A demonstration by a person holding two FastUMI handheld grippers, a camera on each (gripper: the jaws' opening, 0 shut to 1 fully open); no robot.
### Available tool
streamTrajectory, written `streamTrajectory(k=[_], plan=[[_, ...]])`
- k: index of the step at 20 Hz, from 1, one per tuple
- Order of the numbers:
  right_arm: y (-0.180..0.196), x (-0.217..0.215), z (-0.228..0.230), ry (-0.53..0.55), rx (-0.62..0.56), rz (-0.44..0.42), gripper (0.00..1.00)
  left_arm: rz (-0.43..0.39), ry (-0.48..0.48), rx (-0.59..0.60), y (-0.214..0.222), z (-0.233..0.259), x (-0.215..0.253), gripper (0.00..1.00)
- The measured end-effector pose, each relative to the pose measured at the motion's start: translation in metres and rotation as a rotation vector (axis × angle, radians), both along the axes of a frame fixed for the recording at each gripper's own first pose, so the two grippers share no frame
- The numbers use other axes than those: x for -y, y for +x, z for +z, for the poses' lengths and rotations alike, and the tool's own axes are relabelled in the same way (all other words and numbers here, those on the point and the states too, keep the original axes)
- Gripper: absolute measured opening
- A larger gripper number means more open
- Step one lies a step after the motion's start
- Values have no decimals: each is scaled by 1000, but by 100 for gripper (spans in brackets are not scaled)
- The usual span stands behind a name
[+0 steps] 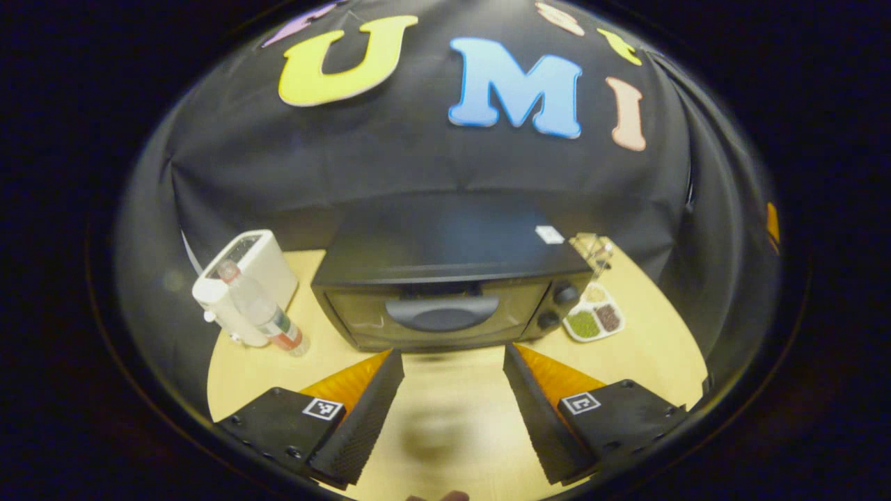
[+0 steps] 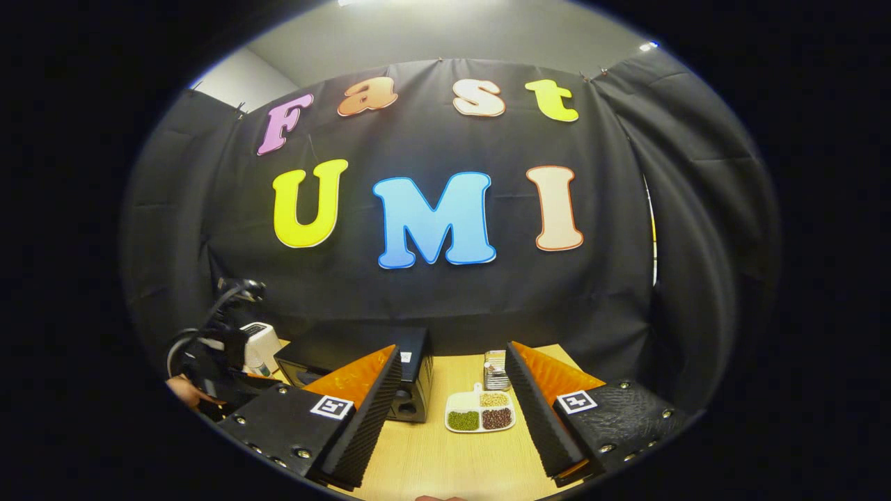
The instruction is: Open the electric oven with the left hand, put the food in, and close the electric oven.
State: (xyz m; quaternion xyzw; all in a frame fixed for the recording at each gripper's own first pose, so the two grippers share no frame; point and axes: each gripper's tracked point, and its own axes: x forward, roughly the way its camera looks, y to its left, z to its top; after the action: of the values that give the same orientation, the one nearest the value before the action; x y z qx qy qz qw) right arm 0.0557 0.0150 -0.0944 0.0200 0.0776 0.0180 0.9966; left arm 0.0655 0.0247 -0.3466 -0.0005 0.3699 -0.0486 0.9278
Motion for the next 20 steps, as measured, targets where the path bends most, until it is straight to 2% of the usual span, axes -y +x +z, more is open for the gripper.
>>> streamTrajectory(k=[2,4,5,6,9,15,17,18,20], plan=[[2,-5,9,-8,18,9,91,10,-30,160,3,56,3,98],[4,-12,25,-21,51,20,91,33,-18,318,3,113,-3,98],[5,-18,36,-28,73,24,90,52,-4,389,-1,142,-11,92],[5,-22,46,-32,96,31,91,65,2,456,-6,169,-19,100],[5,-47,77,-28,136,67,91,90,-2,619,-20,241,-27,100],[-8,-76,113,4,171,87,91,76,-37,702,-38,304,-22,100],[-12,-81,117,-4,180,87,91,76,-43,711,-40,310,-28,100],[-14,-83,118,-5,183,85,90,76,-48,711,-41,309,-31,95],[-18,-88,119,-6,184,82,91,75,-59,702,-42,306,-37,94]])
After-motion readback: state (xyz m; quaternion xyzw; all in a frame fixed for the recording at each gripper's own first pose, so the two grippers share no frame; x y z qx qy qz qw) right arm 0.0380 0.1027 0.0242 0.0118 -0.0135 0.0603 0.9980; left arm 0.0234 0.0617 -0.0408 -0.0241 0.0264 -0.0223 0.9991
